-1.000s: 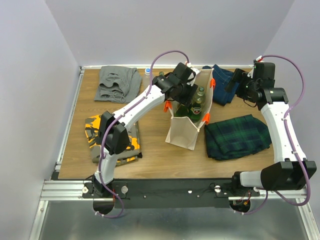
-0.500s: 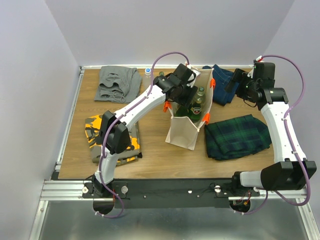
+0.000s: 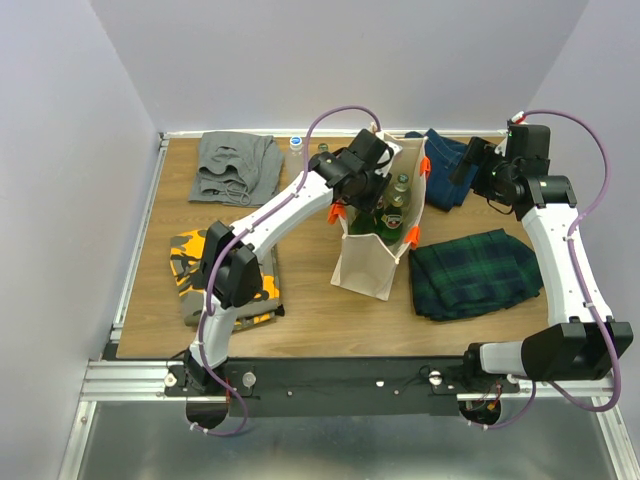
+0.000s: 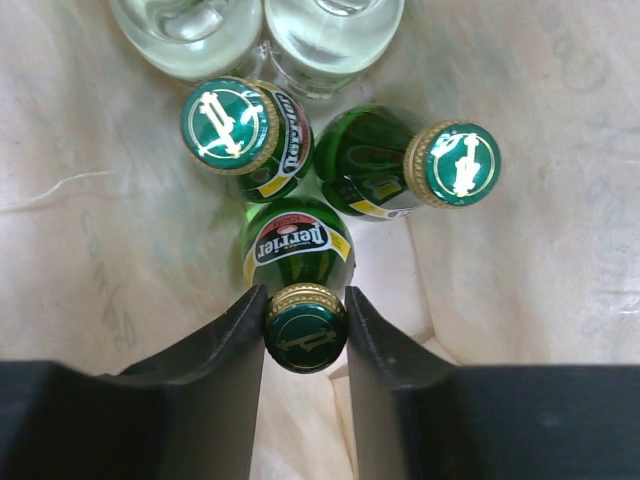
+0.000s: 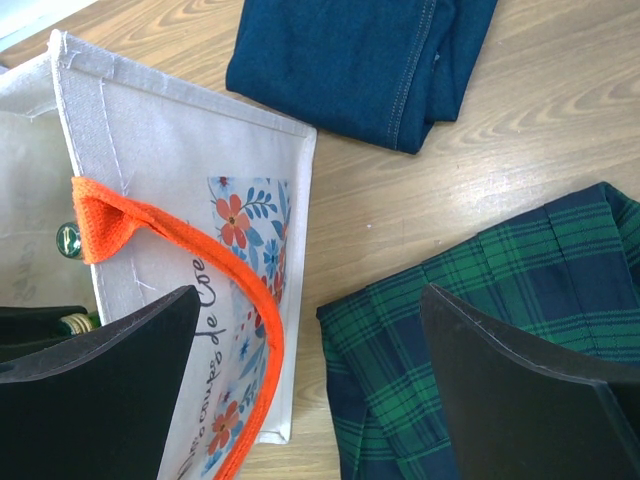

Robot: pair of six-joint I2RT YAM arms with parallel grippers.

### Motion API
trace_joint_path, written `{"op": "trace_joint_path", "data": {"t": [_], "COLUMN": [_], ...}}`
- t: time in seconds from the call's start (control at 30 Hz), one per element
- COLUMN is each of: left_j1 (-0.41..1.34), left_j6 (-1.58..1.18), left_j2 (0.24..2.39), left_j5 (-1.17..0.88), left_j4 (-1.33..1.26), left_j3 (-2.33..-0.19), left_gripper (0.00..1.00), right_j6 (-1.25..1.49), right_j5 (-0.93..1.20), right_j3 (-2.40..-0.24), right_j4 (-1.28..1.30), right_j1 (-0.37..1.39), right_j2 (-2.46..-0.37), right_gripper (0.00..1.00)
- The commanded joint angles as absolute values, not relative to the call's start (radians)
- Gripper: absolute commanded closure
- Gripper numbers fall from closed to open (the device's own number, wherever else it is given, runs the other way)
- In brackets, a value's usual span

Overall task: Take the beverage out of the canvas bag
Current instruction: Take out the drink from the canvas bag.

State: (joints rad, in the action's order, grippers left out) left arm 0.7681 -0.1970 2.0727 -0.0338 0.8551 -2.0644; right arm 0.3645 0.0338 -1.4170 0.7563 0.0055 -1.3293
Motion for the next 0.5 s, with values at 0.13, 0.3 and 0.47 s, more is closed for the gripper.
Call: {"op": "trace_joint_path", "data": {"t": [0.13,0.3,0.47], "left_j1": [0.773,0.773,0.773], "left_j6": [-0.189,-0.187,-0.184], "left_j2": [2.091,2.094,2.082], "left_j5": [-0.020,-0.017,-0.017], "left_j4": [0.864,0.879,0.881], "left_j3": [-2.117,-2.144,-2.174], "left_gripper": [0.85,1.00,1.00], "right_j6": [0.348,0.347,0.347], "right_j5": [0.017,0.017,0.015], "right_j3": [-1.399,-1.396,-1.394], "right_j4": [0.747,0.746,0.744], "right_j1": [0.005,0.003,0.005], "right_j2": [-1.316,-1.318,-1.318], "right_gripper": [0.00,0.00,0.00]}}
